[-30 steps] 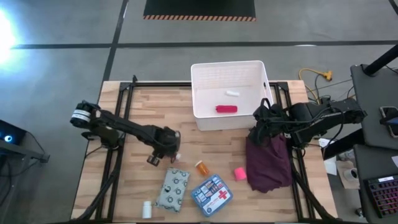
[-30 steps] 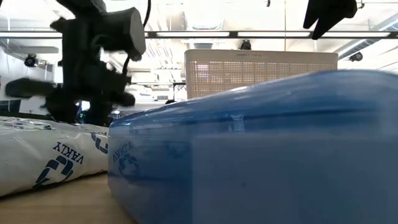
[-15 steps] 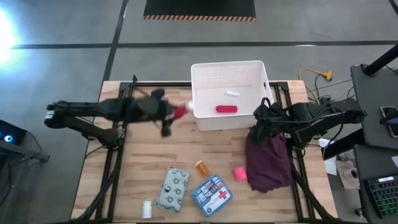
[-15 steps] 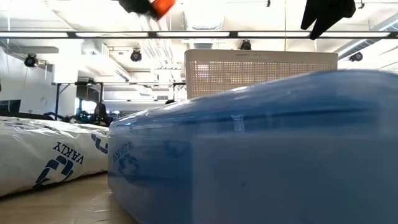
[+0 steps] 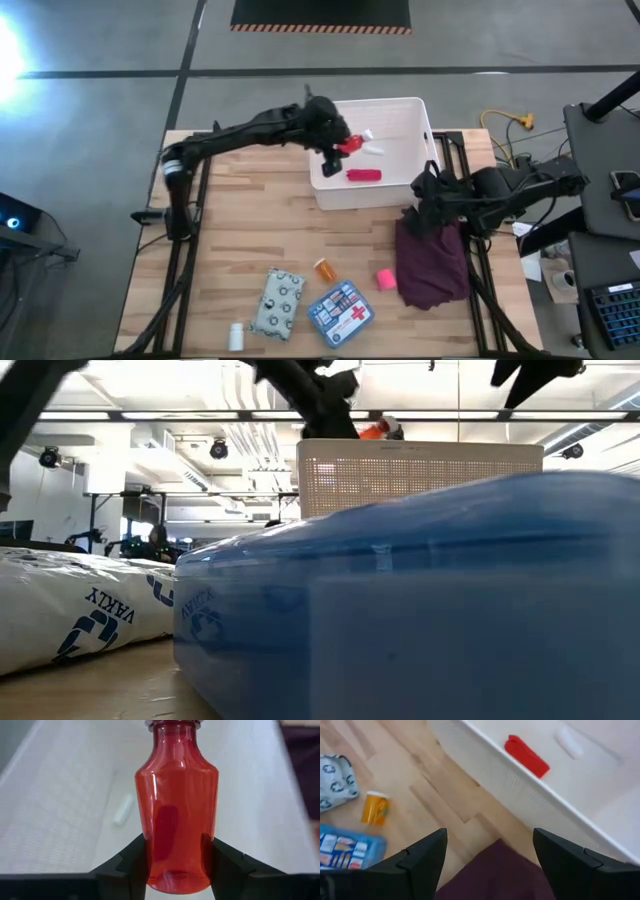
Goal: Pick & place medical supplies in basket/bin
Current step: Put the red plastic bottle into the white bin, then put the pink bandage into the white bin
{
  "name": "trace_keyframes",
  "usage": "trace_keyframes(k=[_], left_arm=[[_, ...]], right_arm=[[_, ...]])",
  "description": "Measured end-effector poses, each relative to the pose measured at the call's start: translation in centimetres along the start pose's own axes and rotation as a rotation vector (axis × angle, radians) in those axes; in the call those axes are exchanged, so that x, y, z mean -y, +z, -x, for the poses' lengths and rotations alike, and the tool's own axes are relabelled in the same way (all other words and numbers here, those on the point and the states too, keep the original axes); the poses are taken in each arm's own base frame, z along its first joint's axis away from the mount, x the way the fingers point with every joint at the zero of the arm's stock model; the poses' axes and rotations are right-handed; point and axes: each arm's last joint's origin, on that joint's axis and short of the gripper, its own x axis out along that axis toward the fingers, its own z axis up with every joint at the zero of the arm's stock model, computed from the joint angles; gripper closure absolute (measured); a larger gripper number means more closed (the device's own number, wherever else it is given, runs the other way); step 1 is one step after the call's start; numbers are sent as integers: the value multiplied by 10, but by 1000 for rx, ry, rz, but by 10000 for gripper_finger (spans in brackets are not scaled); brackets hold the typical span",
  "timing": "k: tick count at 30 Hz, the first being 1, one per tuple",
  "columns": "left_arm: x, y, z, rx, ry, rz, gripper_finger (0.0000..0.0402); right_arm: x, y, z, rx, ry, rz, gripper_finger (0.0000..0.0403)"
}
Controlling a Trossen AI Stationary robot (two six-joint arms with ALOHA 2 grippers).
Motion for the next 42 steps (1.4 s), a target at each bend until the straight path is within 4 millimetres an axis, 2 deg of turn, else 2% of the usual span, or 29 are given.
trace_keyframes(k=[2, 5, 10, 17, 20, 24, 28, 34, 39, 42], left_arm=[[-1, 4, -10, -40, -10, 2, 227], [0, 12, -14, -54, -18, 0, 190], [1, 19, -9, -48, -12, -18, 139], [1, 28, 31, 25, 22, -31, 127], [10, 25, 50, 12, 4, -40, 126], [35, 21, 99, 64, -47, -102, 126], [54, -5, 129, 106, -66, -78, 126], [67, -69, 153, 240, -76, 136, 126], [71, -128, 166, 313, -92, 304, 126], [72, -151, 179, 376, -109, 346, 126]], right_arm=[[-1, -4, 5, -12, 4, -4, 117], [-2, -13, 8, -46, -3, -18, 117], [-5, -25, 10, -67, -1, -34, 117], [-7, -32, 10, -77, 0, -63, 117], [-11, -35, 8, -124, 29, -49, 117], [-27, -43, -4, -213, 63, 27, 117], [-49, -52, -28, -299, 28, 88, 117], [-83, -65, -65, -450, 30, 102, 117], [-110, -76, -87, -519, 86, -95, 117], [-116, -82, -99, -536, 20, -262, 117]])
